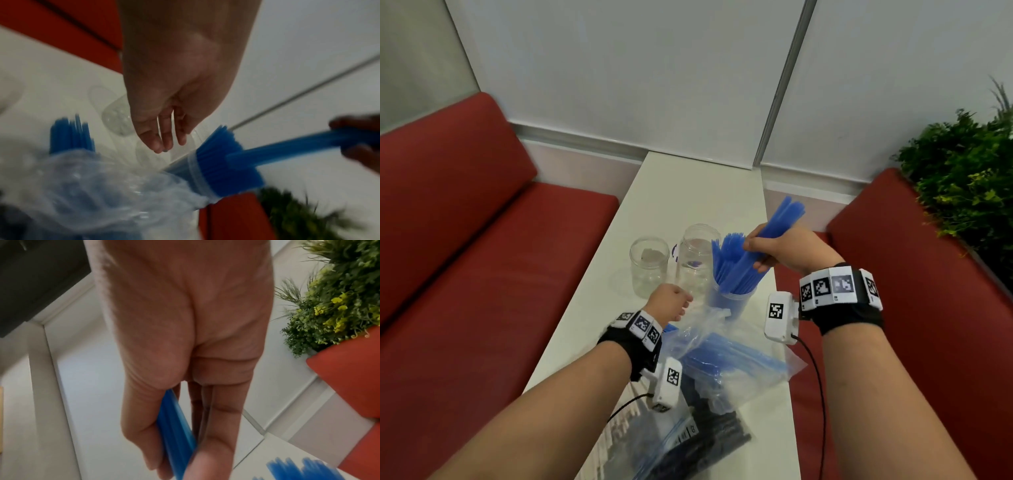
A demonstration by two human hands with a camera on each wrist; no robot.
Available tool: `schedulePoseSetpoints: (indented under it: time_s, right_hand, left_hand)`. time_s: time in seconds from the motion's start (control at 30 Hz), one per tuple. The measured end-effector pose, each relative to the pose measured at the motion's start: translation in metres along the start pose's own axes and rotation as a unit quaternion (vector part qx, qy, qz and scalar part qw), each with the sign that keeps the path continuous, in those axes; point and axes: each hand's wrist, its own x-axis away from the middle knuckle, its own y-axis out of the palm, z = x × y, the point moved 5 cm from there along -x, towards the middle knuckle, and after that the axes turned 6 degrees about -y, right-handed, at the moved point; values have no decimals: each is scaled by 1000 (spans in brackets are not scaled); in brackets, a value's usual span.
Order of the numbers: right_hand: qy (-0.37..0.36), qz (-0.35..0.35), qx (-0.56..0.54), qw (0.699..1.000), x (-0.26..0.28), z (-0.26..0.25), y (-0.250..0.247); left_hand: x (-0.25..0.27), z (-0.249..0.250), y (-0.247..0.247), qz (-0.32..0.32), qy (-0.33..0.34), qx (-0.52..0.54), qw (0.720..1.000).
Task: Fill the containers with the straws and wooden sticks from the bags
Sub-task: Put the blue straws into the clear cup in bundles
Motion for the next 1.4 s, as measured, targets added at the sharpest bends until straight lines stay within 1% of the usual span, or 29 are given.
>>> schedulePoseSetpoints:
  time_s: [0.03, 0.1, 0.17, 0.23, 0.3, 0.37, 0.4, 0.47, 0.5, 0.6, 0.73, 0.83, 0.9, 0.97, 1.03, 1.07, 1.1, 1.13, 1.17, 1.2, 1.23, 1.27, 1.3, 1.33, 1.4]
  right_hand:
    - [11, 4, 14, 1000, -4, 5, -1]
    - [19, 16, 31, 999, -11, 14, -3]
    - [11, 30, 49, 998, -19, 20, -3]
    - [7, 38, 63, 997, -26, 26, -1]
    - [6, 40, 71, 997, -33, 32, 1]
    - [8, 39, 73, 997, -40, 37, 4]
    - [10, 38, 73, 997, -43, 40, 5]
    - [19, 37, 72, 997, -50, 47, 9]
    - [26, 38, 71, 996, -52, 51, 12]
    - [49, 47, 76, 995, -56, 62, 25]
    - [46, 61, 82, 994, -56, 69, 33]
    - [13, 79, 117, 990, -59, 62, 23]
    - [-31, 120, 136, 983, -60, 54, 14]
    - [-93, 188, 107, 972, -57, 42, 8]
    - [-159, 254, 97, 949, -50, 31, 12]
    - [-184, 270, 112, 938, -47, 28, 20]
    - [-198, 268, 140, 932, -46, 27, 30]
    - [-196, 245, 178, 933, -48, 30, 41]
    - [-174, 206, 224, 937, -50, 37, 52]
    - [-133, 154, 274, 940, -52, 48, 63]
    - [-85, 103, 320, 938, -52, 61, 72]
    - [-49, 65, 350, 933, -51, 73, 77]
    - [-37, 54, 359, 931, -48, 80, 78]
    - [-49, 71, 348, 934, -45, 81, 77]
    - [-75, 129, 317, 936, -40, 77, 69]
  left_hand:
    - [-7, -4, -1, 18, 31, -91, 995]
    - [-16, -11, 1, 22, 78, -244, 967]
    - [-25, -19, 10, -3, 120, -363, 924]
    - [-33, -28, 21, -42, 151, -455, 877]
    - [-39, -38, 33, -90, 163, -523, 832]
    - [-43, -48, 43, -138, 161, -571, 793]
    - [-45, -52, 47, -151, 168, -595, 772]
    - [-48, -60, 51, -150, 195, -640, 728]
    - [-50, -63, 52, -142, 202, -657, 713]
    - [-55, -71, 51, -115, 193, -698, 680]
    - [-60, -75, 52, -93, 192, -721, 659]
    - [-60, -72, 53, -91, 205, -727, 649]
    - [-59, -66, 55, -98, 212, -724, 649]
    - [-57, -61, 56, -102, 213, -728, 643]
    - [-55, -60, 56, -101, 213, -740, 630]
    - [-54, -60, 56, -100, 213, -745, 624]
    - [-53, -60, 55, -100, 214, -747, 621]
    - [-52, -60, 55, -100, 215, -748, 620]
    - [-50, -60, 55, -99, 216, -748, 619]
    - [-47, -59, 55, -97, 215, -748, 620]
    - [-45, -59, 54, -95, 212, -748, 622]
    - [-43, -58, 54, -93, 208, -747, 624]
    - [-41, -56, 53, -90, 203, -746, 627]
    - [-39, -54, 52, -87, 201, -745, 630]
    - [-34, -50, 50, -81, 201, -737, 640]
